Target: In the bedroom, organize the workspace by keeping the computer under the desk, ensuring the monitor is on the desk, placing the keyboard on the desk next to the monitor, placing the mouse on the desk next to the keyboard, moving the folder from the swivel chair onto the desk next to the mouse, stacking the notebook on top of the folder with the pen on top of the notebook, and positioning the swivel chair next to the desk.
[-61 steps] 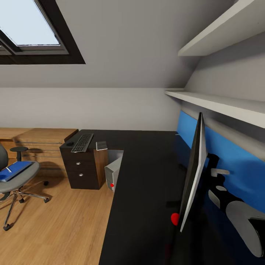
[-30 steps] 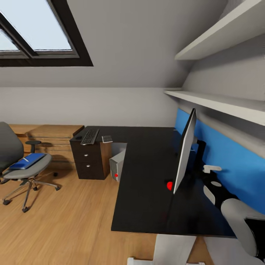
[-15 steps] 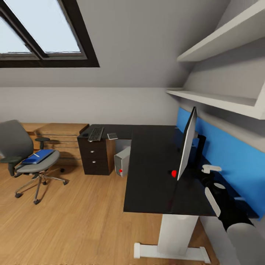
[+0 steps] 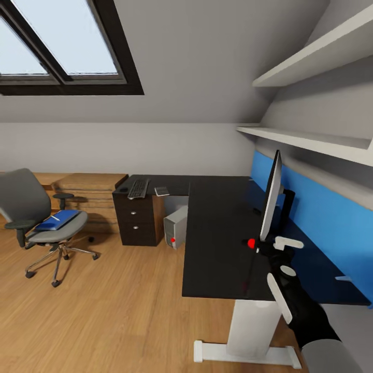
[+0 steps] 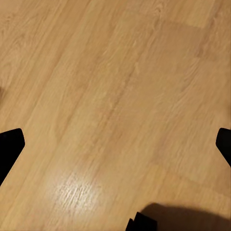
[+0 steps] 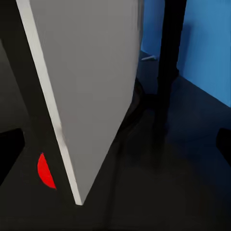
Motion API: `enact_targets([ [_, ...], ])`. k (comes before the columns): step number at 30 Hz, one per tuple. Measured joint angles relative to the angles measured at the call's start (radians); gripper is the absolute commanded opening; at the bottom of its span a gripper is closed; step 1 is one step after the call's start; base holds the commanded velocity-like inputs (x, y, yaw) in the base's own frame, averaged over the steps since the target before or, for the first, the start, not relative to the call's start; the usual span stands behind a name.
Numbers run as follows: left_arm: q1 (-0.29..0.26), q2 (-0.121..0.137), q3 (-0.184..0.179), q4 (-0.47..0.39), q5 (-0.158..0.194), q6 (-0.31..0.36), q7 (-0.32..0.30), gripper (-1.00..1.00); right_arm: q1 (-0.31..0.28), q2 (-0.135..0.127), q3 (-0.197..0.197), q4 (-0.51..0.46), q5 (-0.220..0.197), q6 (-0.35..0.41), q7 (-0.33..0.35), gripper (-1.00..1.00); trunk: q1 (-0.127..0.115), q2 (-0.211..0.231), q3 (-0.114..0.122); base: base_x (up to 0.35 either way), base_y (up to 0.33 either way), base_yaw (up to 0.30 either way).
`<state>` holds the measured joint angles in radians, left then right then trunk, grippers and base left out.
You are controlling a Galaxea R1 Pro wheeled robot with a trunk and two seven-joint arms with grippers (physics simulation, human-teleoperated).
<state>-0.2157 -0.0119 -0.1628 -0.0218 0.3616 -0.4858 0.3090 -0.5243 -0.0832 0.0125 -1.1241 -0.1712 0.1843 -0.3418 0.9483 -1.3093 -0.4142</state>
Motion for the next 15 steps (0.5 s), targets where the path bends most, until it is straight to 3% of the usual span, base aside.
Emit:
enact_targets([
  [6,0.0,0.0,0.001,0.0,0.0,-0.001,0.0,1.0,0.013,0.002,0.048,-0.008,0.014,-0.025,-0.002,1.0,0.0,0.0,0.0,0.006,0.003,0.0],
  [15,0.0,0.001,0.001,0.0,0.0,-0.004,-0.001,1.0,0.017,0.001,0.064,-0.008,0.037,-0.043,-0.003,1.0,0.0,0.0,0.0,0.199,0.041,0.0],
])
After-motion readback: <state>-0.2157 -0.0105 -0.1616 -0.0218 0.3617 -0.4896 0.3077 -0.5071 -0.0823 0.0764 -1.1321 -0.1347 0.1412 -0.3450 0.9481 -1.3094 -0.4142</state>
